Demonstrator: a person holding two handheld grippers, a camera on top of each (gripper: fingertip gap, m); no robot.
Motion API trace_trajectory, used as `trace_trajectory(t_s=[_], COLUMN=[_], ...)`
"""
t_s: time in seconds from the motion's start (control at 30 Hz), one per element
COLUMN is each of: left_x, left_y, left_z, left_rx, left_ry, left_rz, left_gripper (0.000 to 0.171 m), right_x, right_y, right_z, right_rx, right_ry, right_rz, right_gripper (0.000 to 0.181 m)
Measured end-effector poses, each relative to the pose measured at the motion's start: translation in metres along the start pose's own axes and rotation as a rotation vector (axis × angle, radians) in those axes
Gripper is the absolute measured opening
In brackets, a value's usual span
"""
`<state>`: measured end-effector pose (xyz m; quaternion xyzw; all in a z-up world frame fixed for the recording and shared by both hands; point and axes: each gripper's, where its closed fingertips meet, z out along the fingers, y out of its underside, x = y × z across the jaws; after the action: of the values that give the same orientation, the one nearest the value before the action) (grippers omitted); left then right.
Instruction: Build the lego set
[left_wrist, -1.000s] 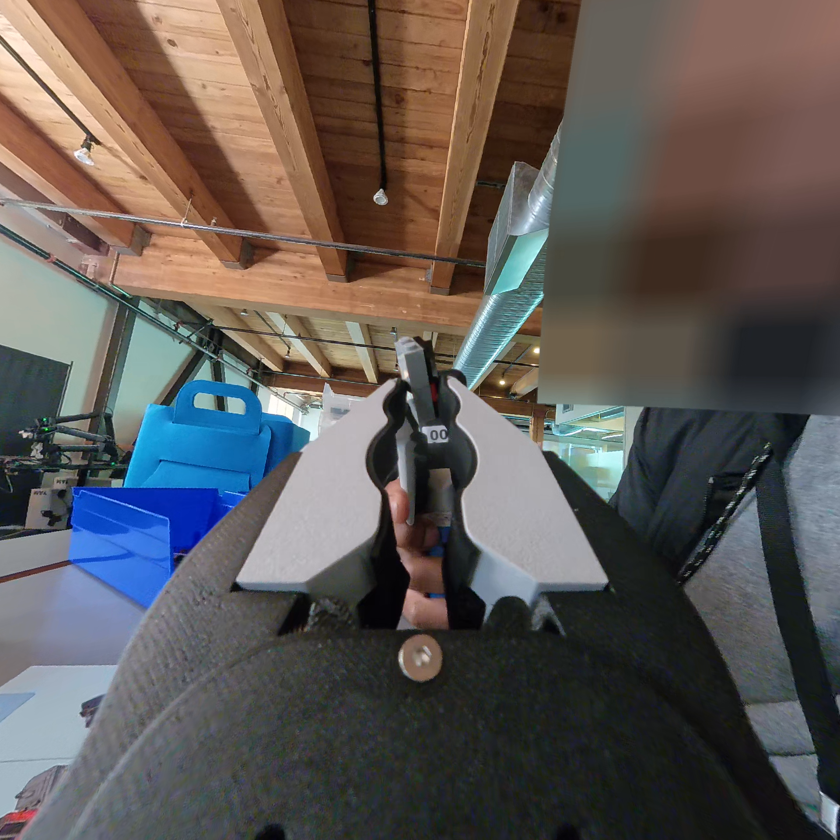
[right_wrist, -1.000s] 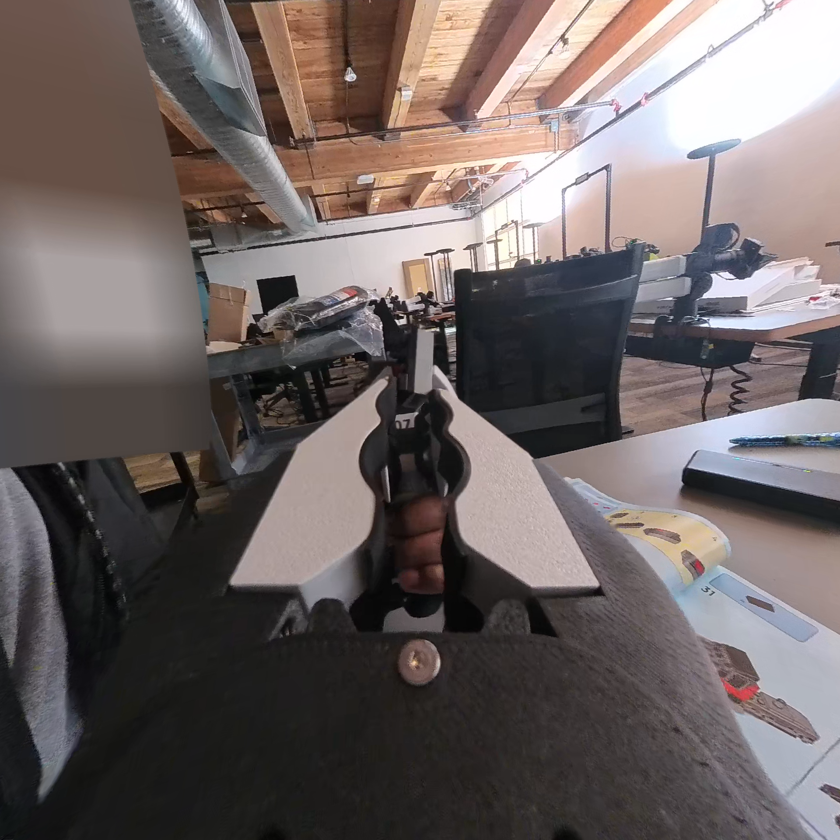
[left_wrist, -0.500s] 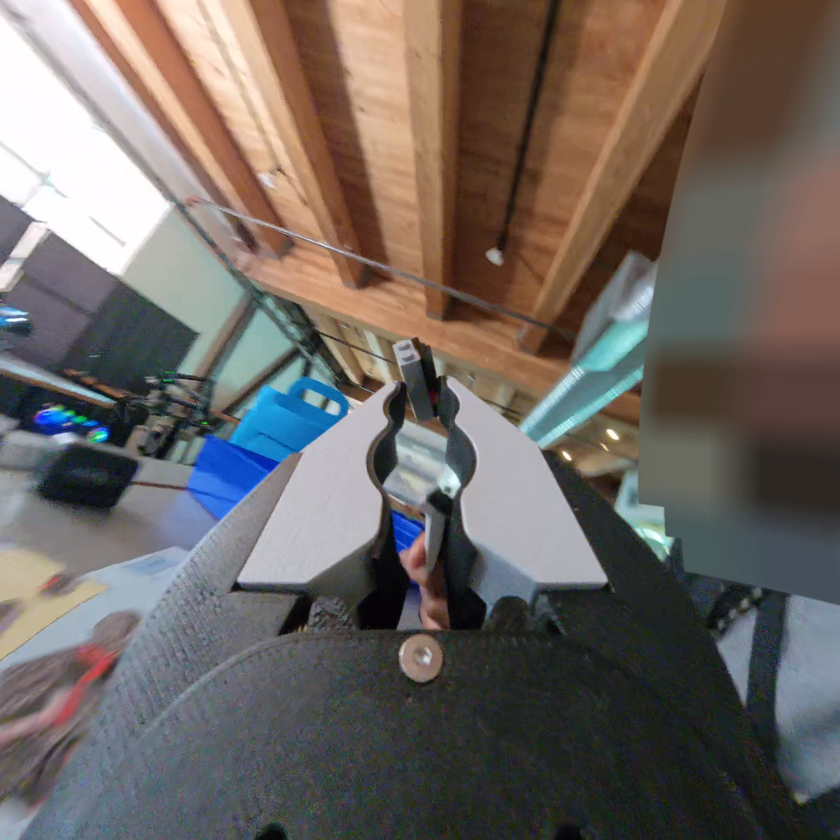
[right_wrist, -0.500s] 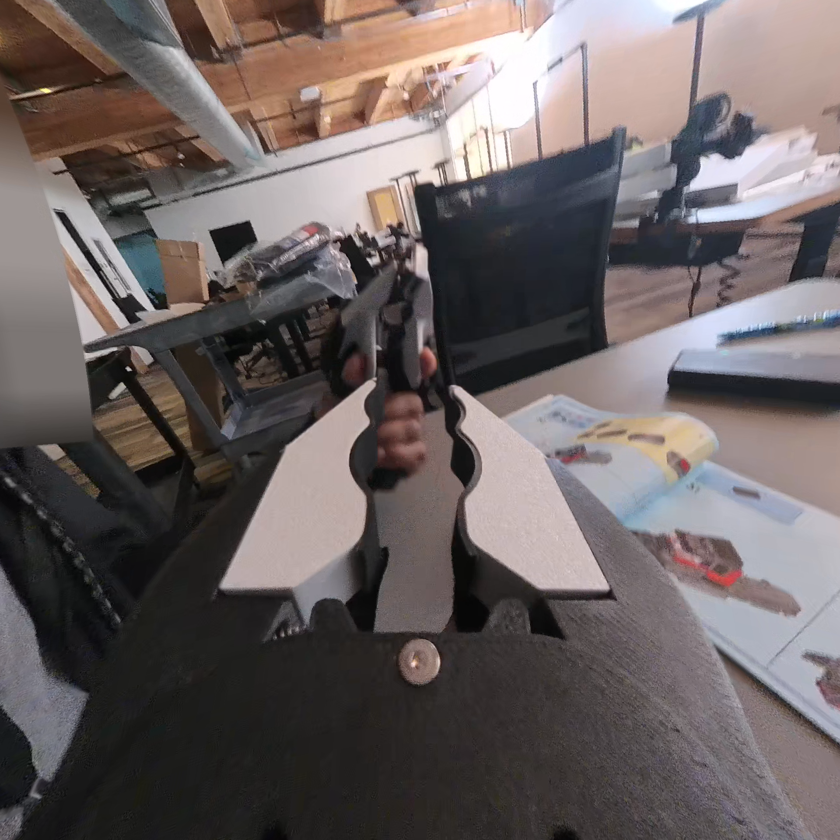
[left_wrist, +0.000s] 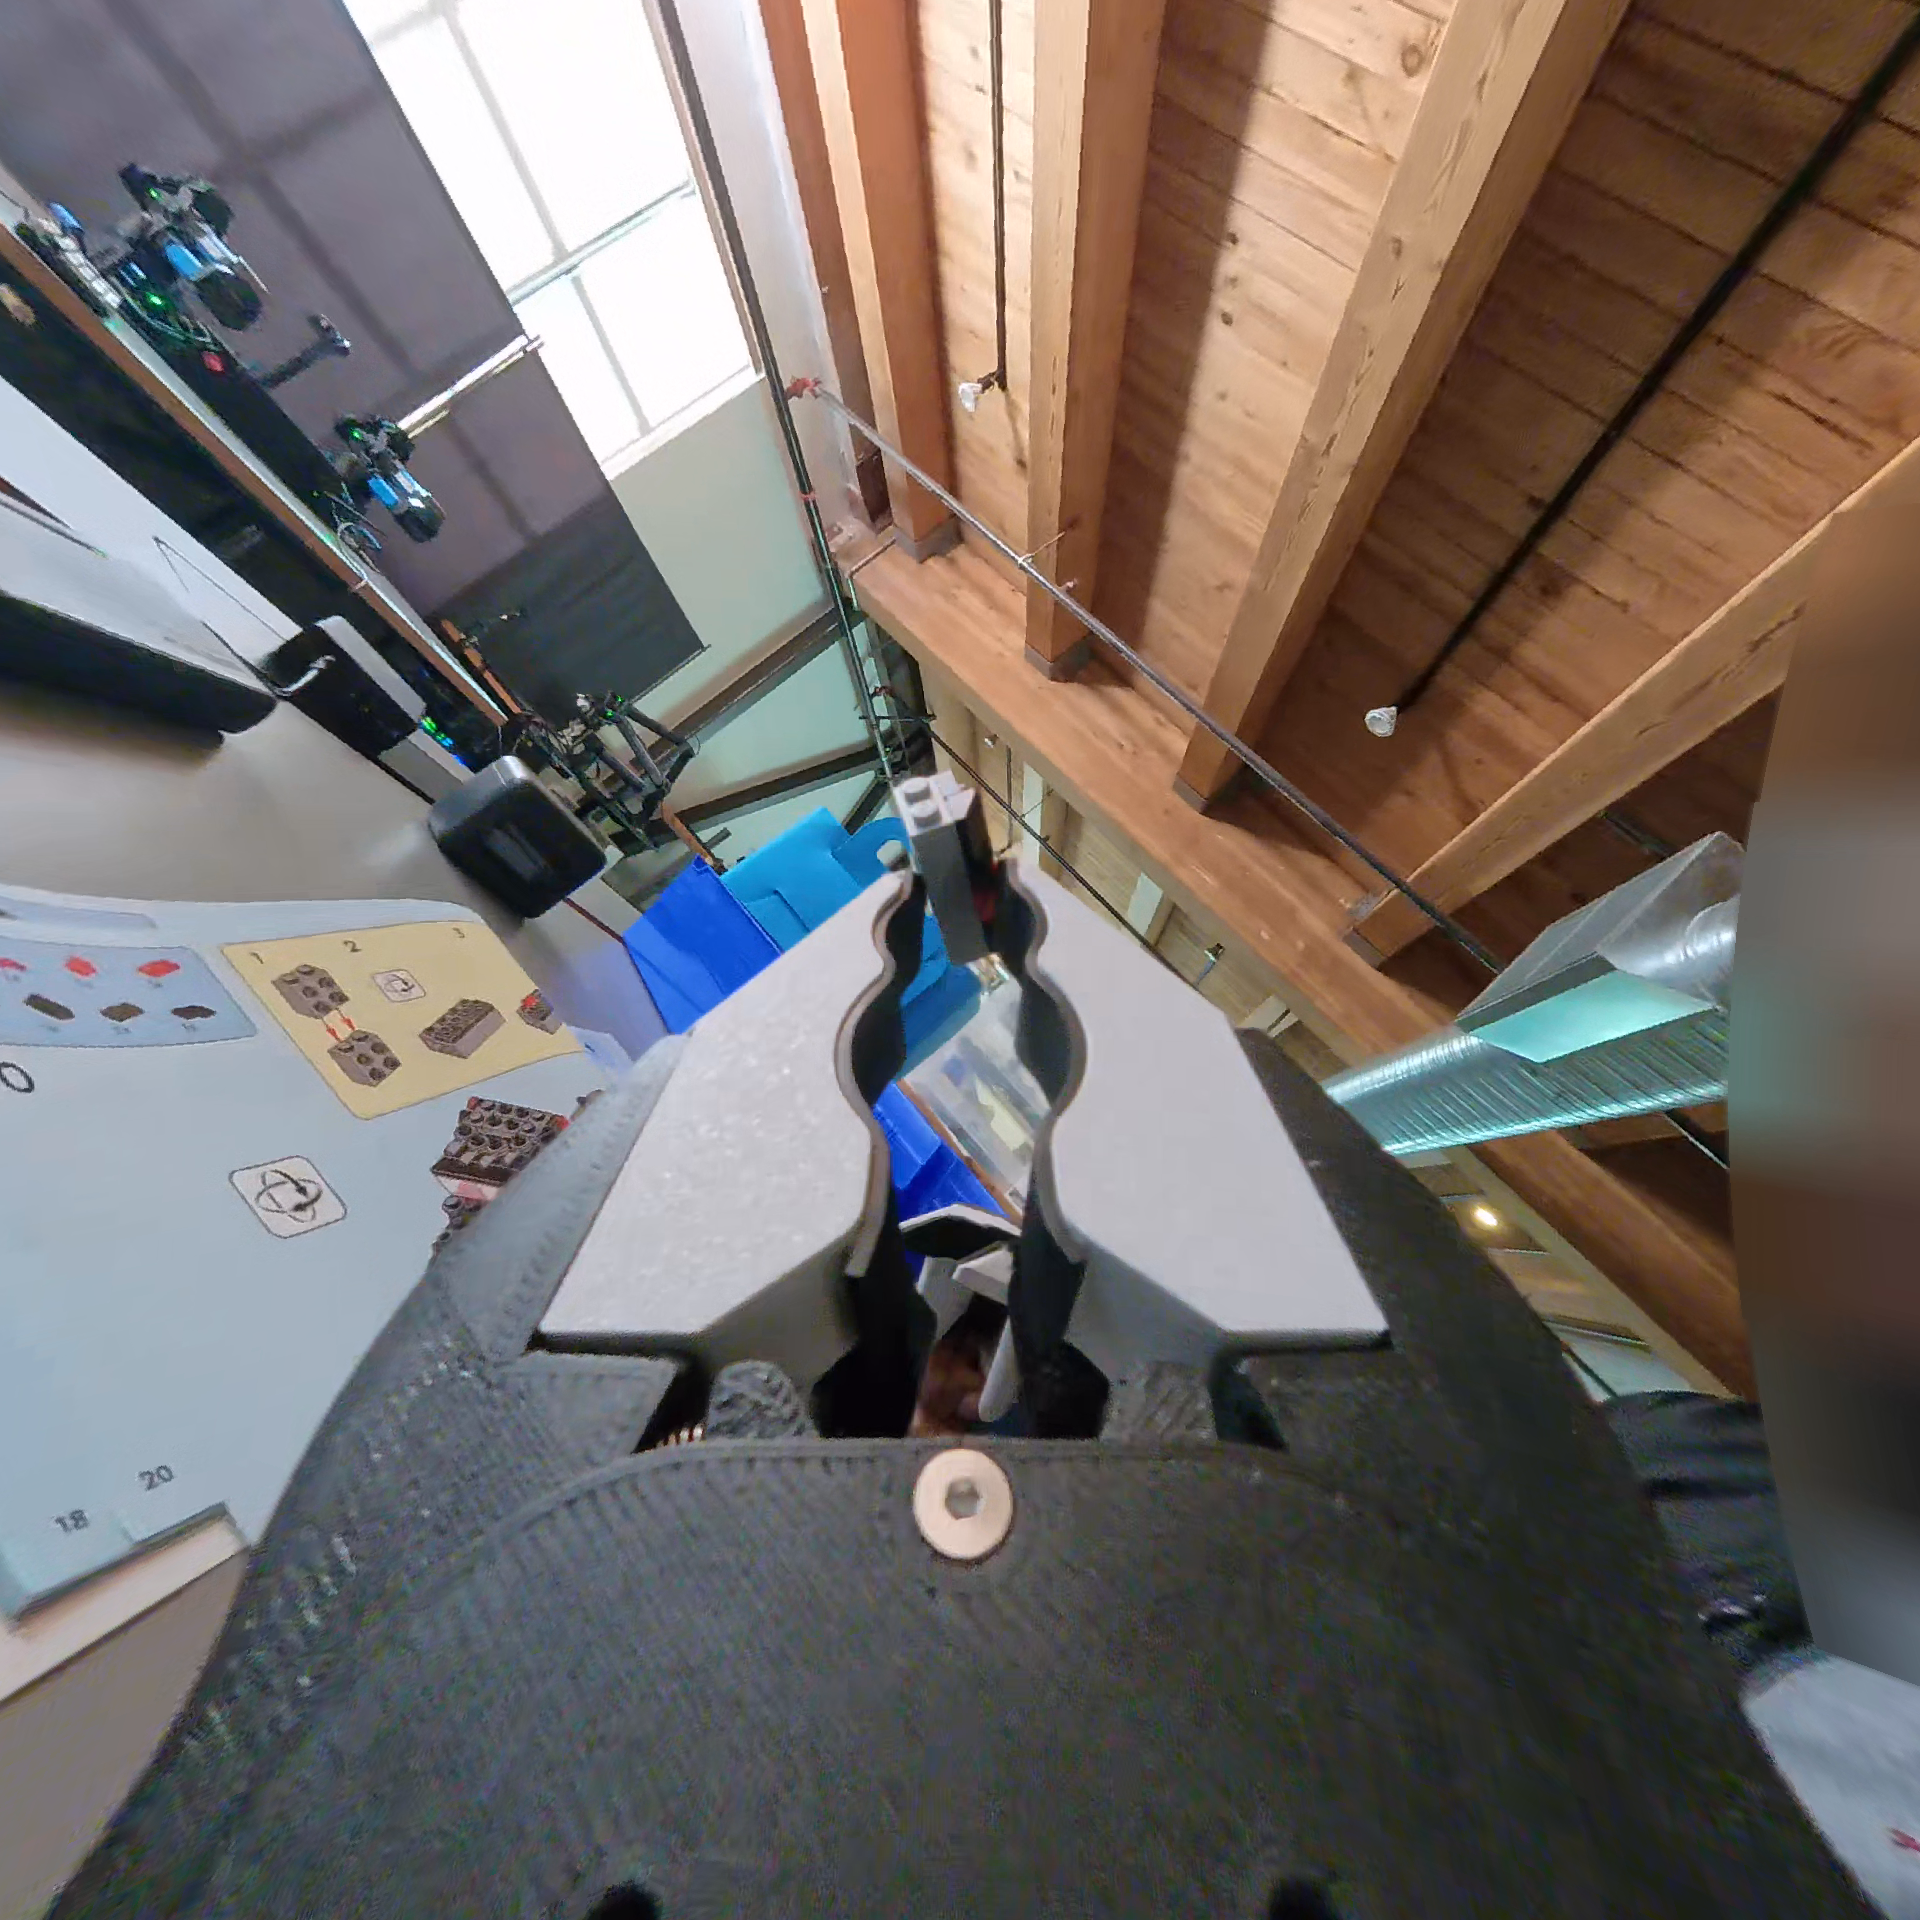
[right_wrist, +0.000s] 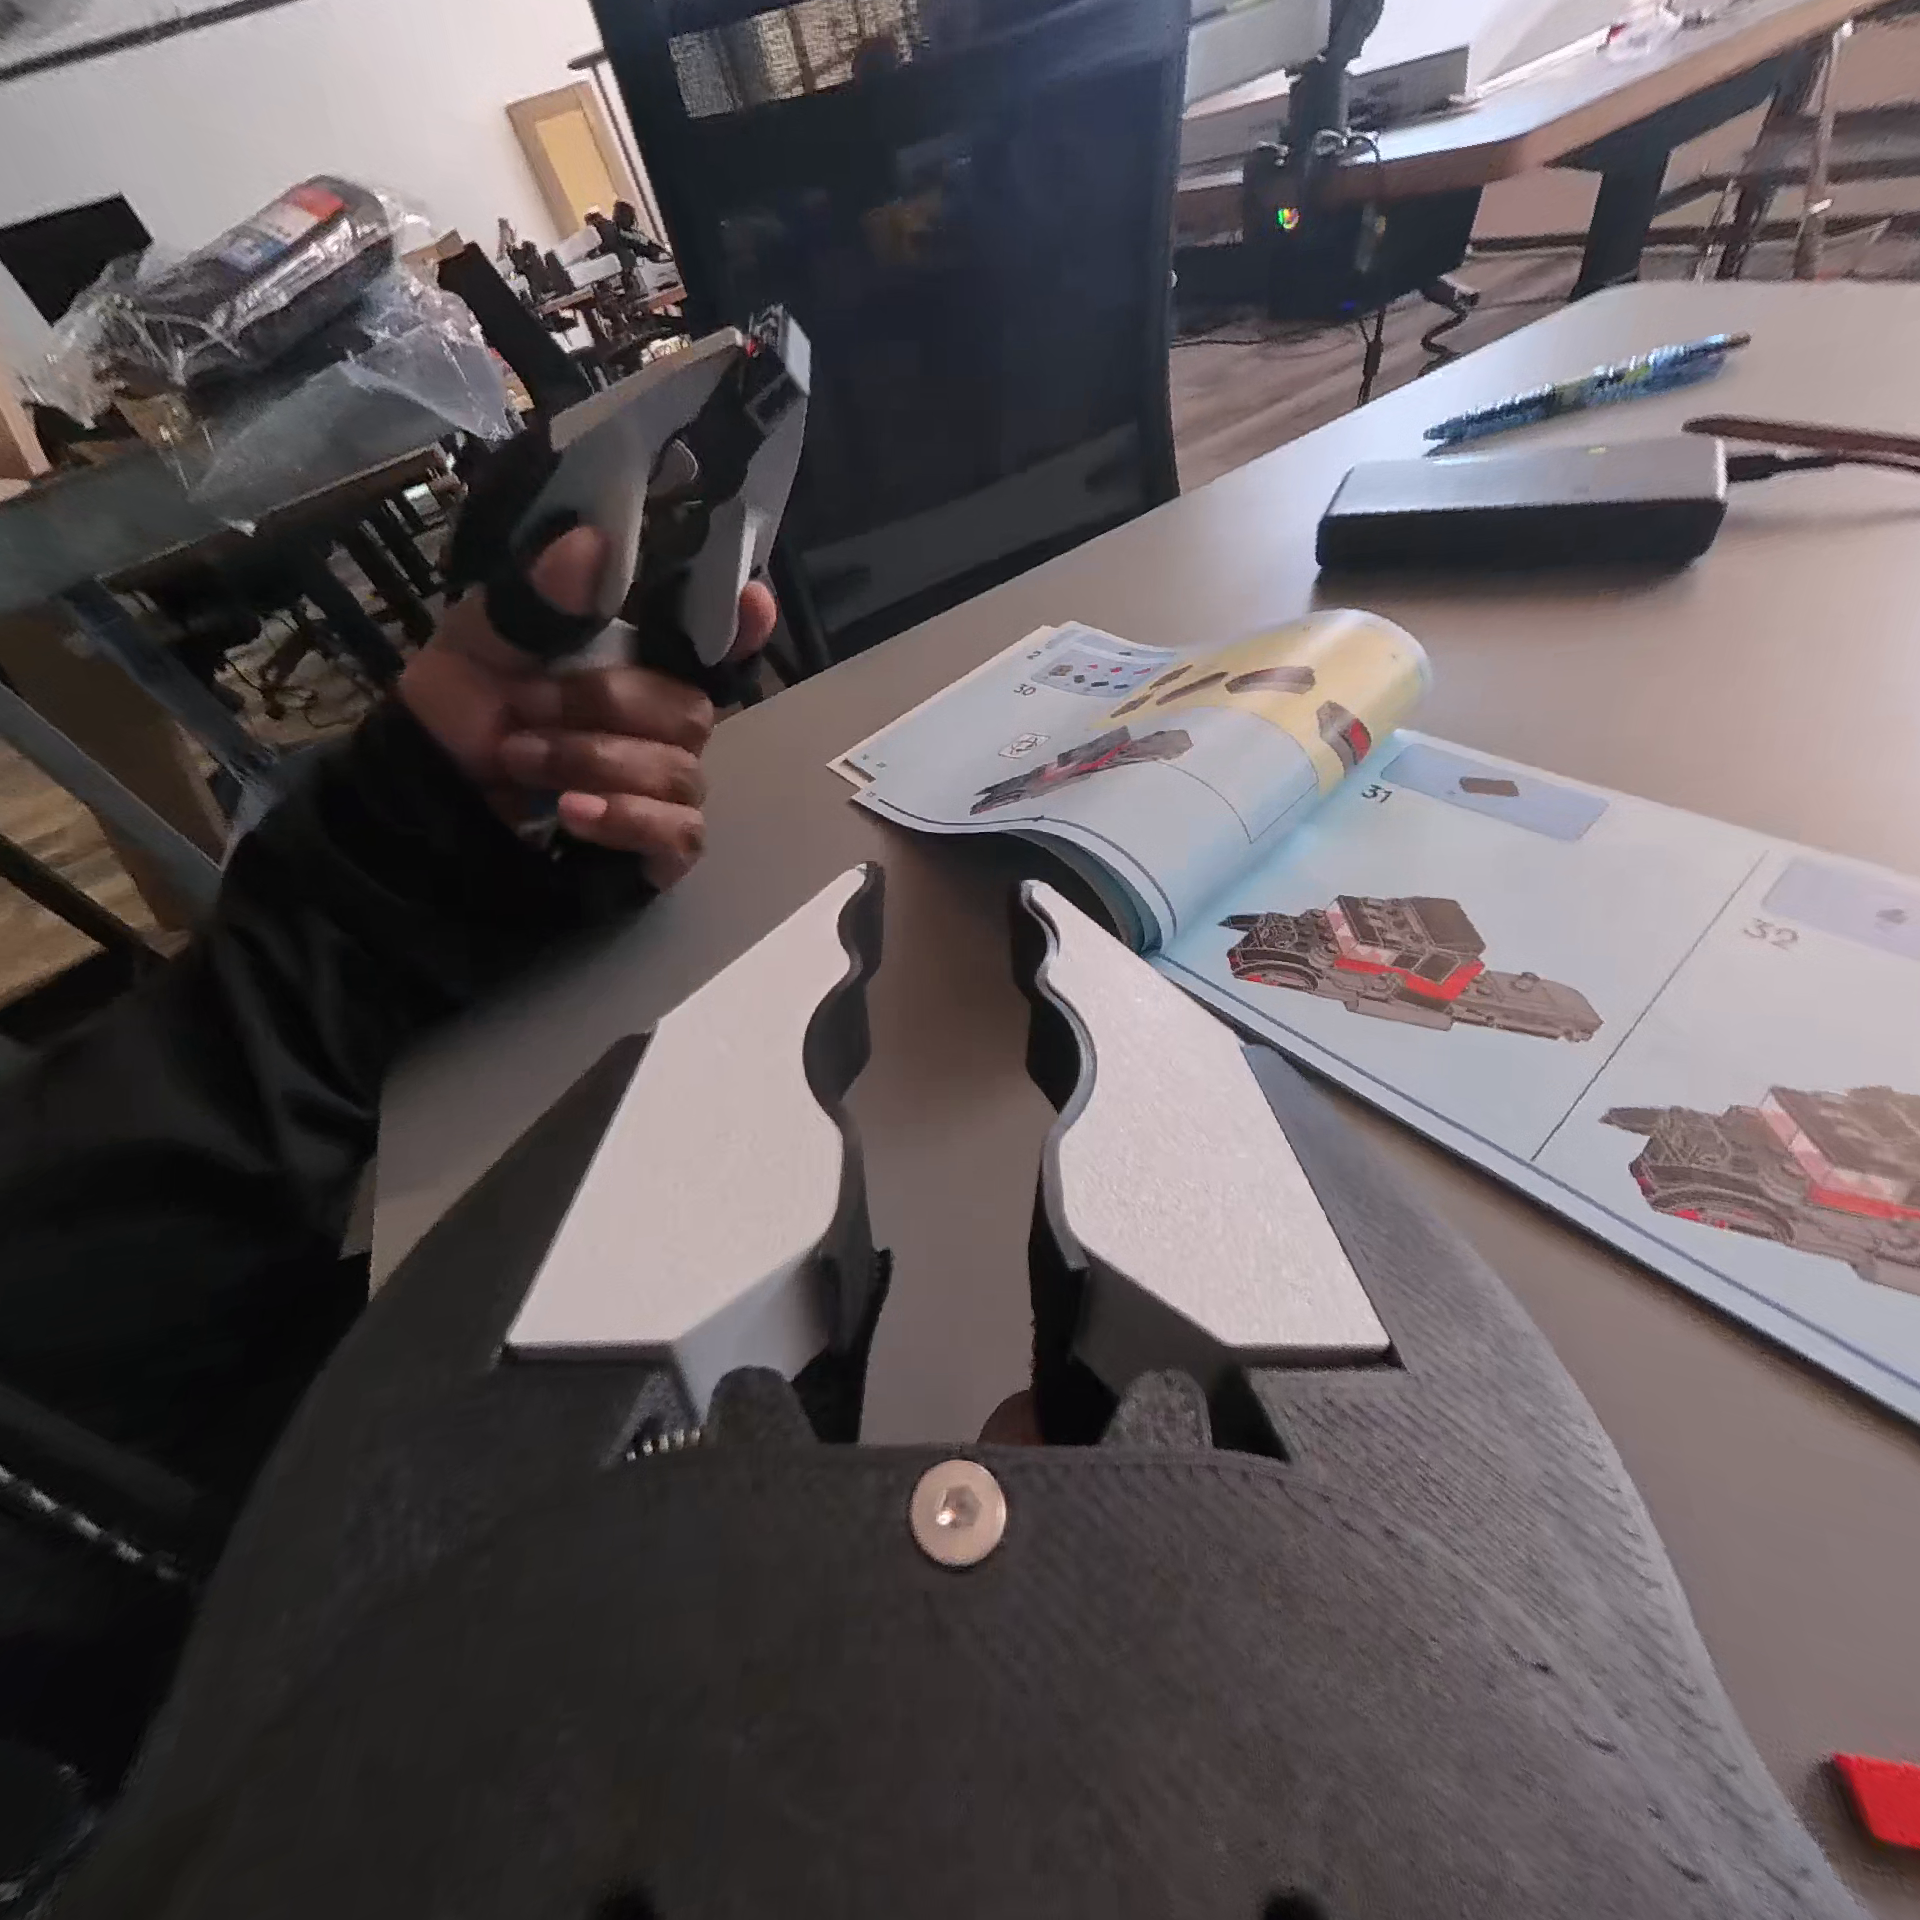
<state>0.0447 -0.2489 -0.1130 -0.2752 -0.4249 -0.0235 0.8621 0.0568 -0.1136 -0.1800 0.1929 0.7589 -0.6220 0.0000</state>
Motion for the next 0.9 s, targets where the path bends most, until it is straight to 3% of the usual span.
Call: trace_trajectory(t_s=[0.3,0.47,0.63,0.9], left_x=[-0.001,0.000,-0.002,-0.002], left_y=[0.013,0.023,0.019,0.023], left_z=[0.009,0.016,0.014,0.016], left_rx=[-0.040,-0.075,-0.053,-0.065], left_ry=[0.014,0.027,0.028,0.025], left_rz=[-0.040,-0.056,-0.071,-0.075], left_gripper=[0.014,0.014,0.014,0.014], right_x=[-0.004,-0.011,0.004,0.014], right_y=[-0.001,0.001,0.007,0.016], right_z=[-0.004,-0.037,-0.079,-0.086], right_rx=[0.018,0.047,0.053,0.044], right_ry=[0.002,0.020,0.097,0.108], right_rz=[-0.031,-0.068,-0.041,0.019], right_gripper=[0.023,0.024,0.023,0.023])
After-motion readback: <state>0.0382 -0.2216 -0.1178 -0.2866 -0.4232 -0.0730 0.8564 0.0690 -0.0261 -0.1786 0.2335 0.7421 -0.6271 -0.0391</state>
